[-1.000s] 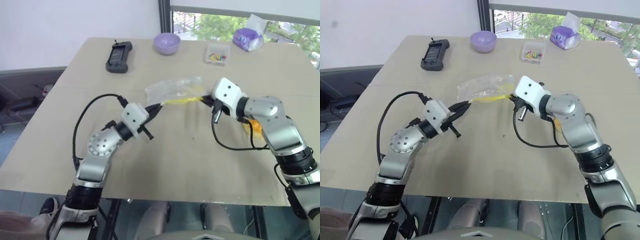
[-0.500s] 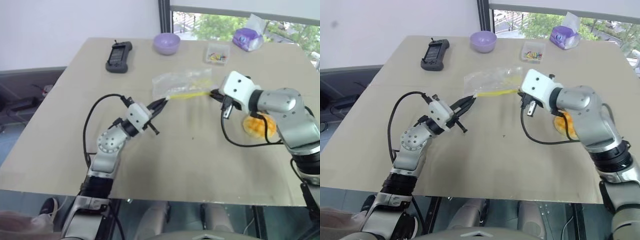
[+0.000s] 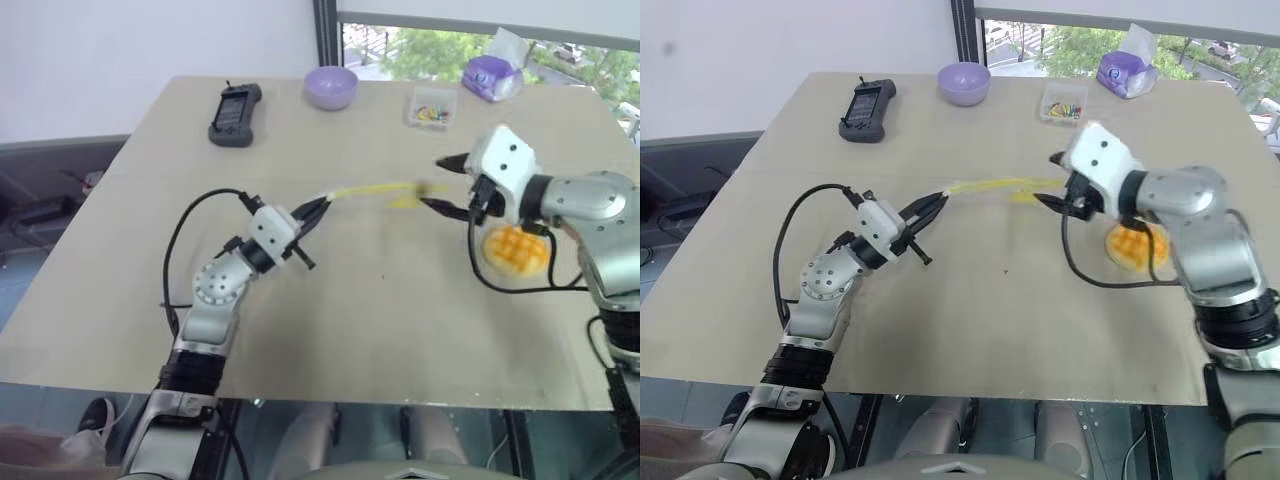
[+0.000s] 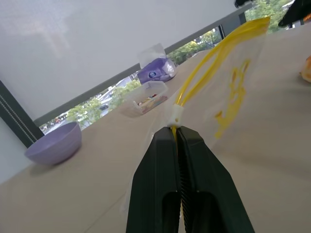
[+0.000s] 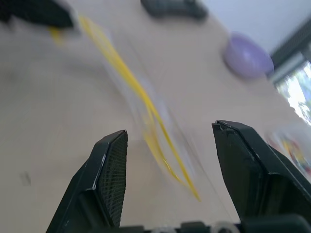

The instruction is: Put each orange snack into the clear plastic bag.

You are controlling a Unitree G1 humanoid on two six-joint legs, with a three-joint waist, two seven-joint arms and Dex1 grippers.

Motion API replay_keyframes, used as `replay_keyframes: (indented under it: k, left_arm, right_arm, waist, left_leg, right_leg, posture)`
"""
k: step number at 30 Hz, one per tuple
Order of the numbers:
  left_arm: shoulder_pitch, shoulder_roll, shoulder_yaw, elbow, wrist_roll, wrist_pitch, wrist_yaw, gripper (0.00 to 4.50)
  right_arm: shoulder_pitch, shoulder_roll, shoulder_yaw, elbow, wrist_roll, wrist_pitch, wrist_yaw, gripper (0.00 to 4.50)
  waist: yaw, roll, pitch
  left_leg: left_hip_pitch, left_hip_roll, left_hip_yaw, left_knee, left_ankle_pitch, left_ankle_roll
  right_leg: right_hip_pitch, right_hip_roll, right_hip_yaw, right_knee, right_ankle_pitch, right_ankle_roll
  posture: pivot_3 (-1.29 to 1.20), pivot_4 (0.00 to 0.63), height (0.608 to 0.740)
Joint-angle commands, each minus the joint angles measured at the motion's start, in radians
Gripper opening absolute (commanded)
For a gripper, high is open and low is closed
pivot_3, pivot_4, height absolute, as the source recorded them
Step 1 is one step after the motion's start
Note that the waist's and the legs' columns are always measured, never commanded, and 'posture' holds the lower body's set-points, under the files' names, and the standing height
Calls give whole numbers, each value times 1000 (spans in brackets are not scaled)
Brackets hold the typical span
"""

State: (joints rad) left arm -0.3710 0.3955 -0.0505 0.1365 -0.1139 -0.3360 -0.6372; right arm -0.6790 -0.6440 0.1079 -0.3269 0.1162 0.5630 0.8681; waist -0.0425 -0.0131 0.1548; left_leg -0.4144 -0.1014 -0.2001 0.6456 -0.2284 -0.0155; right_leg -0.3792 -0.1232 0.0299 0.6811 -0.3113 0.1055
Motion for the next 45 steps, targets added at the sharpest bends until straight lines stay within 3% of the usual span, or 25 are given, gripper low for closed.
replay_keyframes:
  k: [1,8,13,24,32,38,42,44,45]
  left_arm:
    - [-11,-6,-4,-31,-1,17,3,0]
    - [-16,-18,-14,-43,5,41,4,0]
    - [-20,-23,-17,-47,6,54,8,0]
    - [-25,-25,-21,-54,3,62,4,0]
    - [-21,-22,-21,-62,3,65,4,0]
    - [-25,-22,-19,-54,3,67,5,0]
    - [-28,-25,-23,-50,4,69,4,0]
    - [-29,-27,-25,-48,4,70,4,0]
    - [-31,-29,-26,-46,4,70,3,0]
  right_arm:
    - [-27,50,24,-28,-30,-59,-72,3021]
    - [-40,109,139,32,-135,-182,-118,3021]
    - [-51,173,143,51,-147,-217,-153,3021]
    - [-64,203,207,141,-259,-299,-187,3021]
    - [-70,215,185,185,-288,-291,-204,3021]
    - [-38,170,107,94,-173,-253,-114,3021]
    - [-30,151,63,46,-106,-225,-91,4291]
    - [-26,145,42,42,-96,-229,-100,4443]
    - [-21,135,39,38,-88,-226,-88,4141]
  waist:
    - [4,0,0]
    - [2,0,0]
    - [-1,0,0]
    - [0,0,0]
    - [-1,0,0]
    - [0,0,0]
    - [1,0,0]
    - [-1,0,0]
    - [-1,0,0]
  left_leg:
    - [0,0,-1,1,0,0]
    - [0,-1,-1,1,0,0]
    - [0,0,-2,1,0,0]
    - [0,-1,-2,1,0,0]
    - [0,-1,-2,1,0,0]
    - [0,-1,-2,1,0,0]
    - [0,-1,-2,1,0,0]
    - [0,-1,-2,1,0,0]
    - [0,-1,-2,1,0,0]
  right_leg:
    - [0,0,0,0,0,0]
    - [0,0,-1,0,0,0]
    - [0,0,-1,1,0,0]
    - [0,0,0,1,0,0]
    - [0,0,0,1,0,0]
    - [0,0,0,1,0,0]
    - [0,0,0,0,0,0]
    - [0,0,0,1,0,0]
    - [0,0,0,1,0,0]
  posture:
    - [0,150,740]
    - [0,150,740]
    - [0,150,740]
    - [0,150,740]
    - [0,150,740]
    - [0,150,740]
    - [0,150,740]
    - [0,150,740]
    - [0,150,740]
